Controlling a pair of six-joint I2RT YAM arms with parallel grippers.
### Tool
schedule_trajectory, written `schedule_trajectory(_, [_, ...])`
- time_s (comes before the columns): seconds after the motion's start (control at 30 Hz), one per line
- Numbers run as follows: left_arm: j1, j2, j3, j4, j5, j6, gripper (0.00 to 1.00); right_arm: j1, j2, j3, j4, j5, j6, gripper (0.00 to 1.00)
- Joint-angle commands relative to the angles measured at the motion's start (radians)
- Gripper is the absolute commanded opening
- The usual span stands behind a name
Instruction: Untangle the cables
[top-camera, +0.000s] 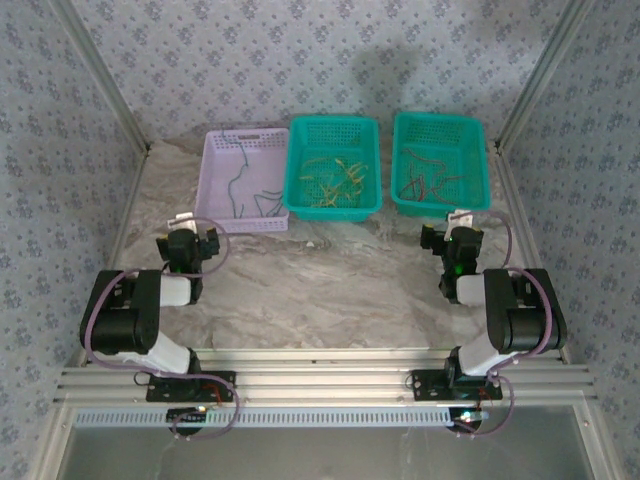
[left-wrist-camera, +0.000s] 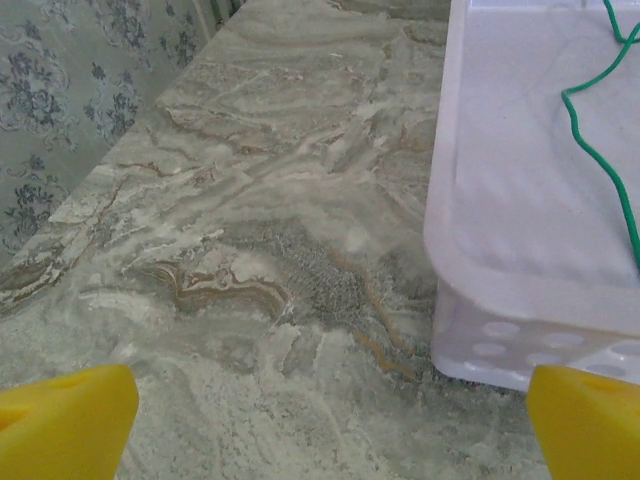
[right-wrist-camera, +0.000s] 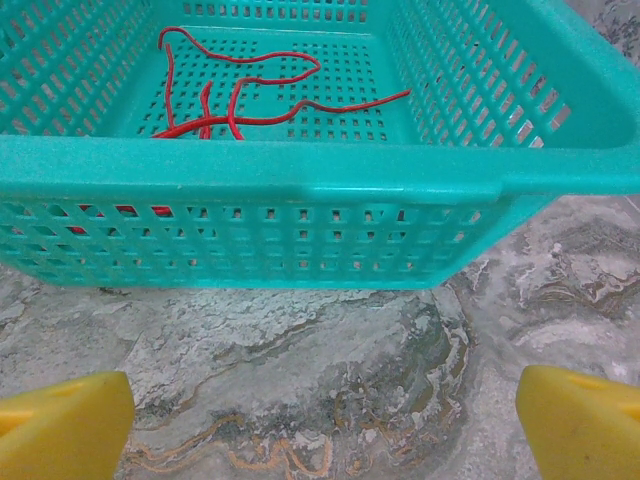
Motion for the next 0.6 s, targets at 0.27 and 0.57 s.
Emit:
schedule_trajectory(0.27, [0.000,0.004,0.015,0.046,0.028,-0.012,1.00,-0.003,0.002,-0.004,0.020,0.001,0.001,1.00])
schedule_trajectory(0.57, [0.019,0.004,0.020,0.032,0.104,-0.008,1.00,-0.003,0.002,-0.004,0.020,0.001,0.001,1.00])
